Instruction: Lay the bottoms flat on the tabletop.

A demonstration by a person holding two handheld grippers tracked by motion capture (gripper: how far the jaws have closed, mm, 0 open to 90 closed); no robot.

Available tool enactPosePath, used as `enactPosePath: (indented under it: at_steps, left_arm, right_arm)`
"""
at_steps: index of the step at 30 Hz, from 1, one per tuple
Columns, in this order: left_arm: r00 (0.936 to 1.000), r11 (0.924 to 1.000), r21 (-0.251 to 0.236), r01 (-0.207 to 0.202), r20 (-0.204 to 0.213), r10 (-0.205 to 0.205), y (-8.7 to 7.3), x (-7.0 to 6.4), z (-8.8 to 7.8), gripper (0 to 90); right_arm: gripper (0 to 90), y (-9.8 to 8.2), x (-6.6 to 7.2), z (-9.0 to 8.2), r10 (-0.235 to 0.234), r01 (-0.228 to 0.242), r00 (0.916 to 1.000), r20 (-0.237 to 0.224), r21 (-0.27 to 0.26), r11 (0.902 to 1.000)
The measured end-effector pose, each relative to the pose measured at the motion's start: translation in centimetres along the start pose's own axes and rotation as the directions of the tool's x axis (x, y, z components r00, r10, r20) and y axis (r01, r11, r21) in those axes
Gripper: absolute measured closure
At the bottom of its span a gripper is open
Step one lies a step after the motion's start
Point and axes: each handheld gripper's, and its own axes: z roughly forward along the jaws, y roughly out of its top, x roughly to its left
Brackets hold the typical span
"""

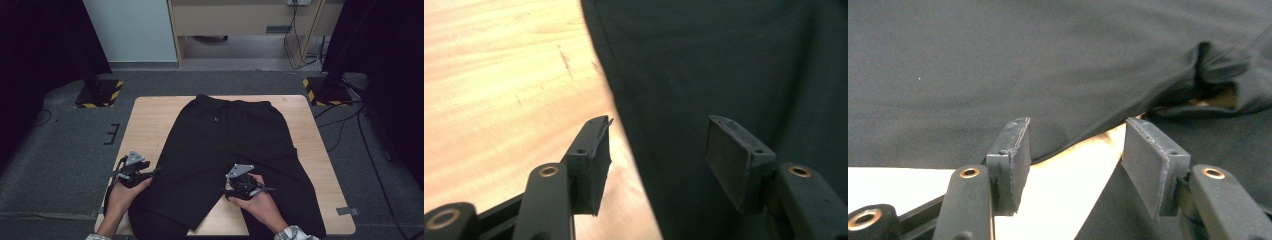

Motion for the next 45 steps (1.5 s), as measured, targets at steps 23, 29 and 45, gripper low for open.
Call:
enactPosePath:
  at_steps: [23,29,45]
  left_arm:
    - [0.9994,0.9992,0.028,-0.027,-0.021,0.028,4.1,0.8,1.6,88.6]
    - [0.9940,0.9943,0.029,-0.103,-0.032,0.104,5.9,0.3,2.5,88.7]
    - [0.9948,0.9988,0.043,-0.023,-0.099,0.027,6.1,3.5,8.5,89.1]
  right_arm:
    - [90.0,0.9,-0.6,-0.6,0.045,-0.046,0.9984,-0.036,-0.032,0.9984]
    - [90.0,0.8,-1.5,-3.1,0.054,-0.055,0.9982,-0.026,-0.071,0.9960]
    - [90.0,4.8,-8.7,2.8,0.159,-0.154,0.9745,0.158,-0.044,0.9871]
